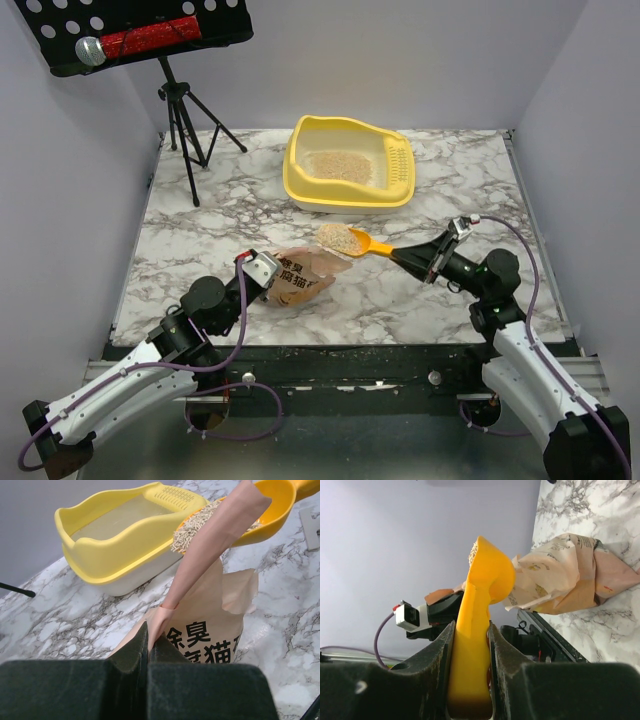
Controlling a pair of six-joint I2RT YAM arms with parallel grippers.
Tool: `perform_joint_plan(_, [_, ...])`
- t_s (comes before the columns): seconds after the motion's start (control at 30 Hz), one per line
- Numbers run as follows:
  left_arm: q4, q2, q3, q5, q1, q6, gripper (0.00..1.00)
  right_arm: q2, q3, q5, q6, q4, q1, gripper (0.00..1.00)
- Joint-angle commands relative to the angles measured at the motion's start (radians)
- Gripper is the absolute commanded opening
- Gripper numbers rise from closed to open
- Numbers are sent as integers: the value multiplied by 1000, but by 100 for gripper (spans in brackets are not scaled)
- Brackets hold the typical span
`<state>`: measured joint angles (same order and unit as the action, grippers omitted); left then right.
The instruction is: Fill the litter box with clean litter
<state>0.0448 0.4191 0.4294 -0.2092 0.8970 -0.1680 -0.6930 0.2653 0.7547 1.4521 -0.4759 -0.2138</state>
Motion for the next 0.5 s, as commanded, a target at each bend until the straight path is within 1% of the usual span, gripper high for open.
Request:
perform_joint_plan(0.0, [-106,-14,8,1,6,7,0,-32,58,-66,37,-61,7,1])
perform_joint_plan(0.47, [-106,-13,6,7,6,5,0,-278,186,-149,65,-239,7,1])
